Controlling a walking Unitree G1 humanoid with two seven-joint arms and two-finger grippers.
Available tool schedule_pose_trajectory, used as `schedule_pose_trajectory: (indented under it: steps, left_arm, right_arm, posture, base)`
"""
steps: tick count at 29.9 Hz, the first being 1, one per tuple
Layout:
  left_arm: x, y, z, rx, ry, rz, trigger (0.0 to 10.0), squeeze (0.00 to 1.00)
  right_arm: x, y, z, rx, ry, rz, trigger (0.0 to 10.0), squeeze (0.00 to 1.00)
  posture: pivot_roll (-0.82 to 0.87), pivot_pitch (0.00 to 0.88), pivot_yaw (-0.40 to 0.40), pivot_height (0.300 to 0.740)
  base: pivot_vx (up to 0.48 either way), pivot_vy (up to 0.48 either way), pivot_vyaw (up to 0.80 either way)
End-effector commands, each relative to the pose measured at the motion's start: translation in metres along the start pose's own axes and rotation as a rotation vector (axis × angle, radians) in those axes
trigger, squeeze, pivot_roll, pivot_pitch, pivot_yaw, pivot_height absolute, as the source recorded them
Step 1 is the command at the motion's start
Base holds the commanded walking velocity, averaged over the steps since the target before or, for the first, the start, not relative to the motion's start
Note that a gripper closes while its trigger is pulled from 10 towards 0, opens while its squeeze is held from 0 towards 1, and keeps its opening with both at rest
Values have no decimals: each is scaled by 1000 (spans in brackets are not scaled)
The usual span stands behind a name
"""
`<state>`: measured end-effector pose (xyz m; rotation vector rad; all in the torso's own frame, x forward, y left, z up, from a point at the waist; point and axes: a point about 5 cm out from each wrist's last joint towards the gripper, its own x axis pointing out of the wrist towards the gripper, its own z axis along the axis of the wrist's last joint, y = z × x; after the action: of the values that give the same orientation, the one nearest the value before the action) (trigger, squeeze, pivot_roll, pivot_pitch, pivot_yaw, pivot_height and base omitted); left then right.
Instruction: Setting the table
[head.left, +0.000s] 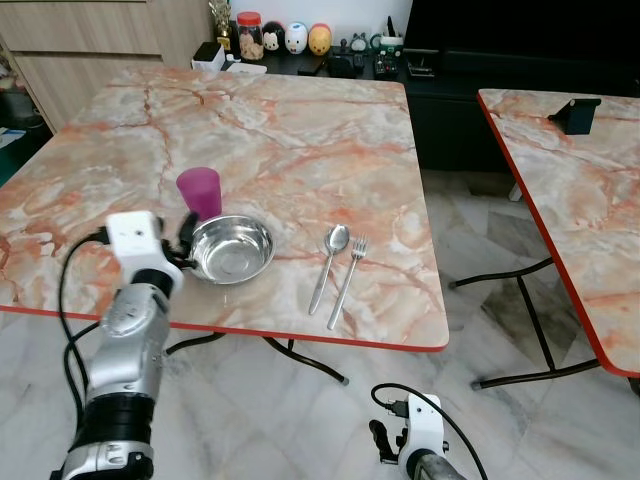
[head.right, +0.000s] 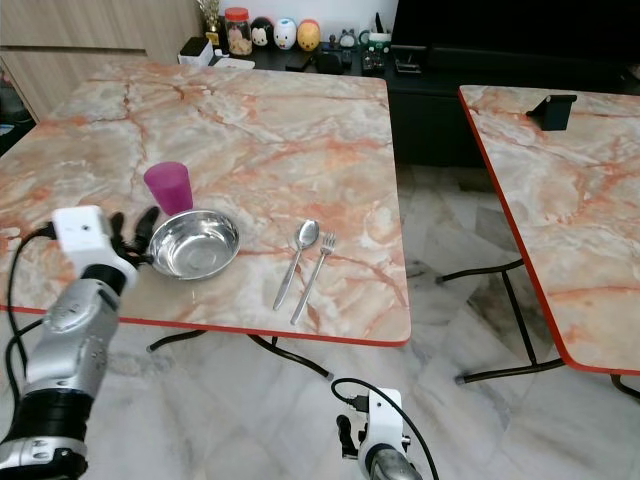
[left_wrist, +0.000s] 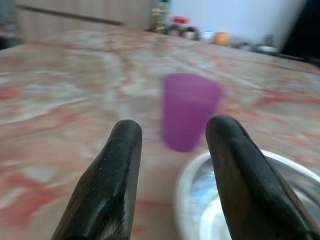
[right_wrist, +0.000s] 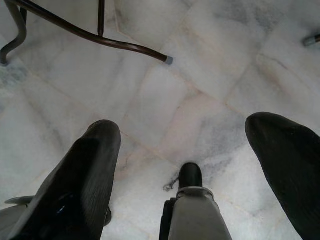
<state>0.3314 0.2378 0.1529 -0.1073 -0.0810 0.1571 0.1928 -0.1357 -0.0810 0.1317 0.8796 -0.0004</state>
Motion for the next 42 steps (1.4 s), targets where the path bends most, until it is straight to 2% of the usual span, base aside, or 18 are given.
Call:
schedule_pose_trajectory:
  steps: [1, 2, 7, 10, 11, 12, 13, 16, 18, 21, 26, 30, 33, 35, 42]
  left_arm:
    - [2, 3, -3, -18, 28, 29, 10000, 1000]
    - [2, 7, -7, -2, 65, 50, 10000, 1000]
    - [7, 5, -6, -68, 79, 39, 10000, 1000]
    - [12, 2, -5, -69, 110, 21, 10000, 1000]
    - [15, -1, -5, -65, 134, 2, 10000, 416]
    - [15, -1, -5, -65, 134, 2, 10000, 416]
    - [17, -4, -5, -75, 147, -17, 10000, 0]
    - [22, -8, -2, -71, 153, -27, 10000, 0]
    - [25, -10, -5, -38, 191, -37, 10000, 0]
    - [26, -11, -6, -9, 200, -35, 10000, 0]
    - [29, -8, -7, -36, 227, 31, 10000, 0]
    - [31, -10, -9, -42, 240, 23, 10000, 0]
    - [31, -12, -13, -82, 288, -2, 10000, 0]
    - [32, -14, -14, -109, 283, -21, 10000, 0]
    - [31, -15, -16, -99, 310, -22, 10000, 0]
  right_arm:
    - [0, 0, -3, 4, 11, -4, 10000, 0]
    - [-1, -1, -3, 3, 11, -4, 10000, 0]
    - [-1, -1, -3, 3, 12, -5, 10000, 0]
    - [-1, -1, -3, 2, 13, -4, 10000, 0]
    - [-1, -1, -4, 3, 14, -3, 10000, 0]
    - [-1, -1, -4, 3, 14, -3, 10000, 0]
    - [-1, -1, -4, 3, 13, -3, 10000, 0]
    - [-1, 0, -4, 7, 13, -3, 10000, 0]
    - [-1, 0, -4, 10, 13, -4, 10000, 0]
    - [-1, 0, -4, 12, 12, -4, 10000, 0]
    - [-1, 1, -4, 16, 12, -3, 10000, 0]
    - [-1, 1, -4, 19, 11, -1, 10000, 0]
    - [-1, 1, -3, 21, 10, 1, 10000, 0]
    - [-1, 1, -3, 22, 10, 1, 10000, 0]
    - [0, 2, -3, 23, 10, 3, 10000, 0]
  posture:
    - [26, 43, -42, 740]
    - [25, 37, -41, 740]
    - [25, 32, -42, 740]
    - [24, 30, -42, 740]
    - [24, 30, -42, 740]
    - [24, 30, -42, 740]
    - [21, 32, -39, 740]
    - [20, 32, -38, 740]
    - [18, 35, -35, 740]
    - [15, 35, -33, 740]
    - [18, 39, -31, 740]
    - [15, 43, -30, 740]
    - [14, 43, -30, 740]
    - [14, 43, -30, 740]
    - [16, 46, -29, 740]
  base:
    - [0, 0, 0]
    - [0, 0, 0]
    - [0, 0, 0]
    - [0, 0, 0]
    - [0, 0, 0]
    - [0, 0, 0]
    - [0, 0, 0]
    - [0, 0, 0]
    - [0, 0, 0]
    - [0, 0, 0]
    - [0, 0, 0]
    - [0, 0, 0]
    - [0, 0, 0]
    - [0, 0, 0]
    - [0, 0, 0]
